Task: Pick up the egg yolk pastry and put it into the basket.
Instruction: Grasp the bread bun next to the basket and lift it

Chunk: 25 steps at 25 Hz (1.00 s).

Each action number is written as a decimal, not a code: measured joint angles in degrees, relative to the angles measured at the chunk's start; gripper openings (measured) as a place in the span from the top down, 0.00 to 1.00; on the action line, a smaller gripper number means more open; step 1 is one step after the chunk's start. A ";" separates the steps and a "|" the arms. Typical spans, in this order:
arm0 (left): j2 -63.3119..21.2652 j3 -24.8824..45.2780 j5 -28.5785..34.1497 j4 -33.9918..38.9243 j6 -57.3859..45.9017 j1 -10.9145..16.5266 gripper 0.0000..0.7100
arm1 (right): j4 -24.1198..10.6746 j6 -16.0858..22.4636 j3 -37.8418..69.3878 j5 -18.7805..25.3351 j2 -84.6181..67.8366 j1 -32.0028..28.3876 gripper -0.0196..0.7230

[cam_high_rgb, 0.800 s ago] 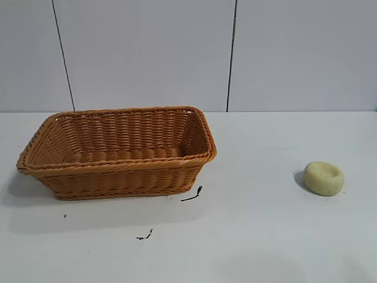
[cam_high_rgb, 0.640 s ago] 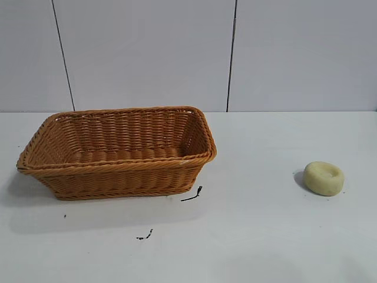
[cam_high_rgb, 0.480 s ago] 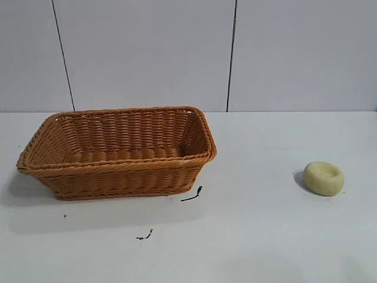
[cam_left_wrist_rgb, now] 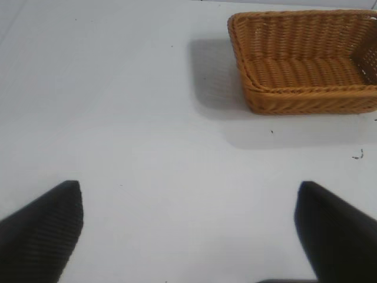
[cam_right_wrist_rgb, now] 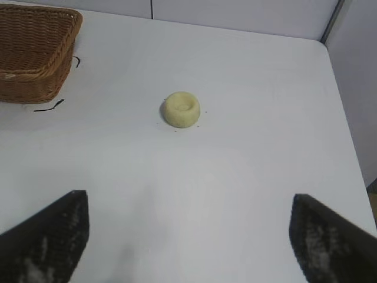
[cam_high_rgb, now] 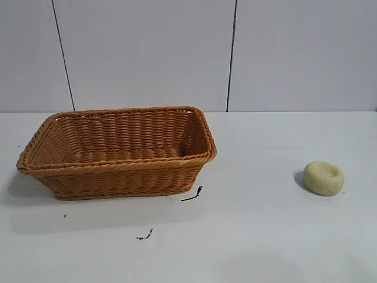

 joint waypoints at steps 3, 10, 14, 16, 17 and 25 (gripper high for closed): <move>0.00 0.00 0.00 0.00 0.00 0.00 0.02 | 0.00 0.00 -4.03 -0.91 11.56 0.00 0.04; 0.00 0.00 0.00 0.00 0.00 0.00 0.02 | 0.39 0.26 -15.13 -2.92 39.43 0.00 0.04; 0.00 0.00 0.00 0.00 0.00 0.00 0.02 | 0.43 0.41 -22.55 -3.28 54.25 0.00 0.04; 0.00 0.00 0.00 0.00 0.00 0.00 0.02 | 0.43 0.43 -26.92 -3.34 61.57 0.00 0.04; 0.00 0.00 0.00 0.00 0.00 0.00 0.02 | 0.43 0.43 -28.83 -3.38 64.54 0.00 0.04; 0.00 0.00 0.00 0.00 0.00 0.00 0.02 | 2.36 0.43 -41.85 -4.63 84.57 0.11 0.04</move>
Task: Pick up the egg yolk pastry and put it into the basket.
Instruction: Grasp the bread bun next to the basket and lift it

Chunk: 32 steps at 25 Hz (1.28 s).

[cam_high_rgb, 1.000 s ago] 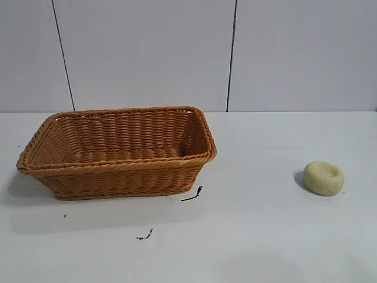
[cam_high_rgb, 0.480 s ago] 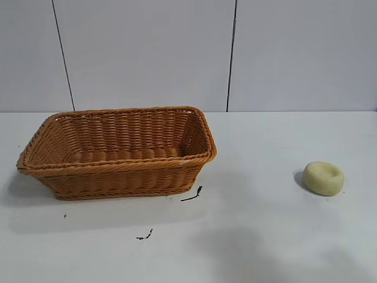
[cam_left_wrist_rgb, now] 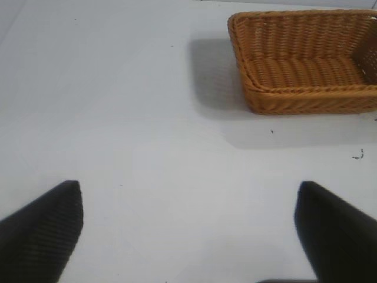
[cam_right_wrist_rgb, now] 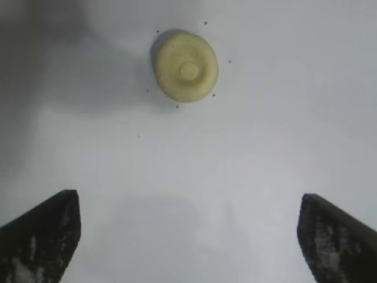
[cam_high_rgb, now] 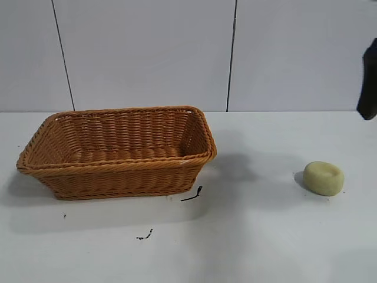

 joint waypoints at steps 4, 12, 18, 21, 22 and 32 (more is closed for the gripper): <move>0.00 0.00 0.00 0.00 0.00 0.00 0.02 | 0.55 0.00 -0.49 -2.75 5.00 0.71 0.04; 0.00 0.00 0.00 0.00 0.00 0.00 0.02 | 0.76 0.24 -0.49 -9.27 15.11 0.71 0.04; 0.00 0.00 0.00 0.00 0.00 0.00 0.02 | 0.79 1.10 -0.49 -13.36 17.75 0.71 0.04; 0.00 0.00 0.00 0.00 0.00 0.00 0.02 | 0.79 1.10 -0.49 -13.49 17.81 0.71 0.15; 0.00 0.00 0.00 0.00 0.00 0.00 0.02 | 0.79 1.10 -0.49 -13.49 17.81 0.71 0.22; 0.00 0.00 0.00 0.00 0.00 0.00 0.02 | 0.64 1.21 -0.72 -11.47 14.27 0.71 0.73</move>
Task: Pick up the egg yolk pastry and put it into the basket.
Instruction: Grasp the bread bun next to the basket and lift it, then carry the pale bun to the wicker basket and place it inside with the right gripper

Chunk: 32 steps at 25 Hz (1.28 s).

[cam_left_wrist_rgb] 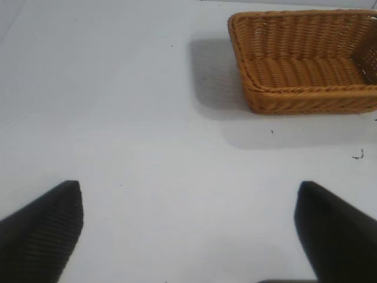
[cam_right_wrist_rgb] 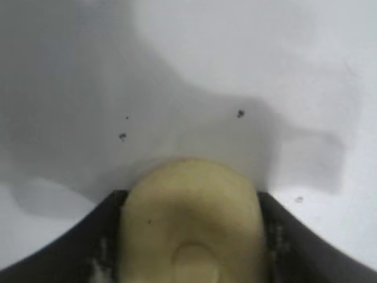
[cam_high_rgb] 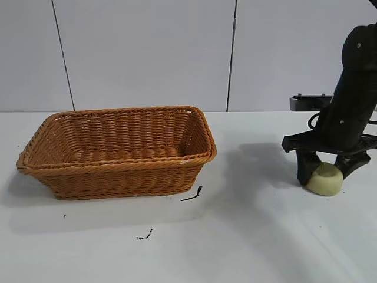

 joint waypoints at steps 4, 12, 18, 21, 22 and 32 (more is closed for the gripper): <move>0.00 0.00 0.00 0.00 0.00 0.00 0.02 | 0.00 -0.05 0.00 1.47 -6.84 0.00 0.74; 0.00 0.00 0.00 0.00 0.00 0.00 0.02 | -0.01 -0.05 -11.41 14.76 -11.58 0.00 0.74; 0.00 0.00 0.00 0.00 0.00 0.00 0.02 | -0.10 -0.05 -25.46 20.98 -6.58 2.51 0.74; 0.00 0.00 0.00 0.00 0.00 0.00 0.02 | -0.10 -0.05 -33.32 24.46 -2.06 6.69 0.74; 0.00 0.00 0.00 0.00 0.00 0.00 0.02 | -0.10 -0.05 -35.46 25.29 -0.58 8.17 0.74; 0.00 0.00 0.00 0.00 0.00 0.00 0.02 | -0.04 0.67 -51.82 27.09 9.79 27.78 0.74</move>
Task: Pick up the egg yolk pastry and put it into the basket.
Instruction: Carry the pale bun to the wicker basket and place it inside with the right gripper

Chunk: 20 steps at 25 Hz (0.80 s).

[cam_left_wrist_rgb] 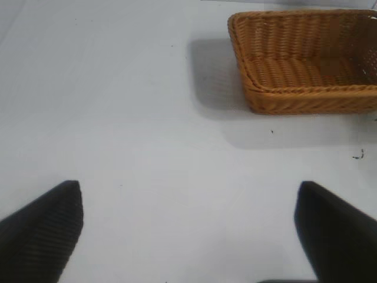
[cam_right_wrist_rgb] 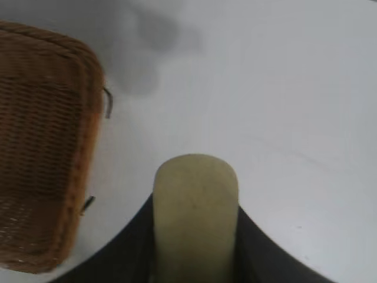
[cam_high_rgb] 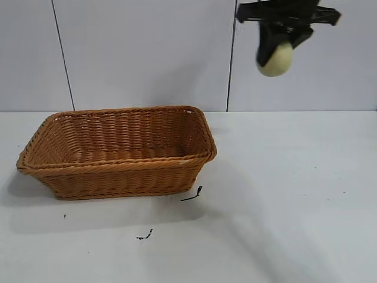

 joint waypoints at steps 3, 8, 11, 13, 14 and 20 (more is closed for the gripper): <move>0.00 0.00 0.00 0.00 0.00 0.00 0.02 | -0.13 0.52 -0.61 -2.77 3.23 3.92 0.74; 0.00 0.00 0.00 0.00 0.00 0.00 0.02 | 0.17 0.52 -0.68 -9.08 9.91 5.10 0.74; 0.00 0.00 0.00 0.00 0.00 0.00 0.02 | 0.33 1.12 -0.68 -10.24 13.50 5.04 0.74; 0.00 0.00 0.00 0.00 0.00 0.00 0.02 | 0.63 1.12 -0.68 -10.80 15.35 5.04 0.74; 0.00 0.00 0.00 0.00 0.00 0.00 0.02 | 0.68 1.17 -0.68 -11.08 15.94 5.04 0.74; 0.00 0.00 0.00 0.00 0.00 0.00 0.02 | 1.00 1.34 -1.83 -12.23 16.54 5.04 0.37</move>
